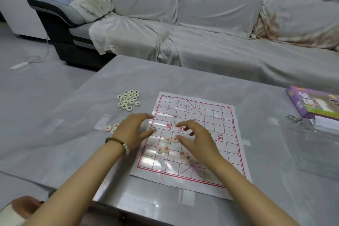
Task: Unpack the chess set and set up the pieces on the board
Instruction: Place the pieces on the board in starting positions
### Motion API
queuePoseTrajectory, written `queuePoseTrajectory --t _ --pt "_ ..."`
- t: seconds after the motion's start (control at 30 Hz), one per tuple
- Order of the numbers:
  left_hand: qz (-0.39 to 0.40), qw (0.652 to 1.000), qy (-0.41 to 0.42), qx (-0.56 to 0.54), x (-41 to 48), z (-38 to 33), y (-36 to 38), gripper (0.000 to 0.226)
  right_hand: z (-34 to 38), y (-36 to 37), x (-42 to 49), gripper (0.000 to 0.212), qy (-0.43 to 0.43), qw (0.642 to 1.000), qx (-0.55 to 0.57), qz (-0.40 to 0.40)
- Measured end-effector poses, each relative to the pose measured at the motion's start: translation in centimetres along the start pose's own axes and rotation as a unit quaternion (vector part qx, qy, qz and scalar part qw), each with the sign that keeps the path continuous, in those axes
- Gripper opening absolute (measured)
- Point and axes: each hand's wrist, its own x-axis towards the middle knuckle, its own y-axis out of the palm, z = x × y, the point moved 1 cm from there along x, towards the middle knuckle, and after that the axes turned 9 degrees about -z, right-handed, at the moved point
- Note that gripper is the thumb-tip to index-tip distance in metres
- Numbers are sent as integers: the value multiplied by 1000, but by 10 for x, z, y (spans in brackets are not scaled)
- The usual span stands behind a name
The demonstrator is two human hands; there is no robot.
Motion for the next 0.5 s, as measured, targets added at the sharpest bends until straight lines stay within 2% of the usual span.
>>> queuePoseTrajectory --t 0.1,0.17,0.3,0.37,0.5 --pt "-31 997 -71 17 -13 56 -24 48 30 50 21 36 -61 995 -20 73" --pt "-25 993 -112 11 -26 81 -34 55 46 82 32 47 -89 988 -34 123" --pt "11 994 -104 12 -45 106 -36 79 63 131 51 71 -98 975 -63 188" --pt "18 996 -92 8 -48 112 -33 81 66 147 58 72 -110 970 -75 202" --pt "0 997 -81 -22 -43 112 -31 66 66 154 66 62 -130 971 -78 185"
